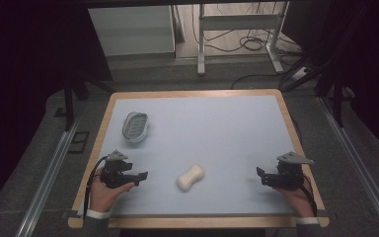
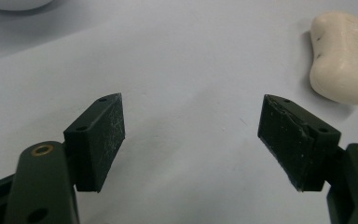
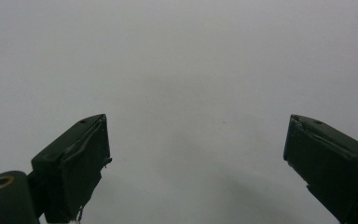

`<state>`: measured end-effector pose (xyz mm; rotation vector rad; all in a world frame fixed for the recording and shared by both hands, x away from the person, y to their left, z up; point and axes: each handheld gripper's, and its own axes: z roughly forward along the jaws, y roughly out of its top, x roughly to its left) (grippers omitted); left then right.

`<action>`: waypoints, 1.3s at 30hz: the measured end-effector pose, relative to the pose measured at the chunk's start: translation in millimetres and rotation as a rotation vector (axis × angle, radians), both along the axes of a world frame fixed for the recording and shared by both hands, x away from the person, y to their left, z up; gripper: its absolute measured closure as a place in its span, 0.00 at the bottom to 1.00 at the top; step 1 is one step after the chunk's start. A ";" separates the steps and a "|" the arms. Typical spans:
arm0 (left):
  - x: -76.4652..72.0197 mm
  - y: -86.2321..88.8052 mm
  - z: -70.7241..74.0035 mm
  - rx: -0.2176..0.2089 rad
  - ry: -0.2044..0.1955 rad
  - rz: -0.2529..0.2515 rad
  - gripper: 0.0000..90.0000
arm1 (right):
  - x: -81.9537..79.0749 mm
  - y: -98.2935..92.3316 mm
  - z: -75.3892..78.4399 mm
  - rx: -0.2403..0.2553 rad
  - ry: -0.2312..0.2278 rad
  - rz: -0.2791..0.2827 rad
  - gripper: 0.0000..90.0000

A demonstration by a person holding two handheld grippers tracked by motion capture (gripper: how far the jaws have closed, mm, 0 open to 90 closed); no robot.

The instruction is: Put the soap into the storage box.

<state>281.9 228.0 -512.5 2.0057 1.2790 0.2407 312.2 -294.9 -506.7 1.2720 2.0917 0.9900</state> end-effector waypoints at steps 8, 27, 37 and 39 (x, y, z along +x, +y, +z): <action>-1.6 -1.7 3.9 -0.013 -0.007 -0.013 0.27 | -0.1 -0.9 -1.7 -0.010 0.002 -0.012 0.08; -5.1 -29.7 25.0 -0.026 -0.024 -0.084 0.27 | -4.9 1.7 -2.7 -0.001 0.012 -0.007 0.08; -3.4 -42.2 34.9 -0.007 -0.019 -0.120 0.26 | -5.6 4.2 -4.8 -0.015 0.021 -0.004 0.08; -2.6 -44.6 35.4 -0.006 -0.018 -0.128 0.26 | -5.8 4.2 -4.6 -0.015 0.018 -0.003 0.08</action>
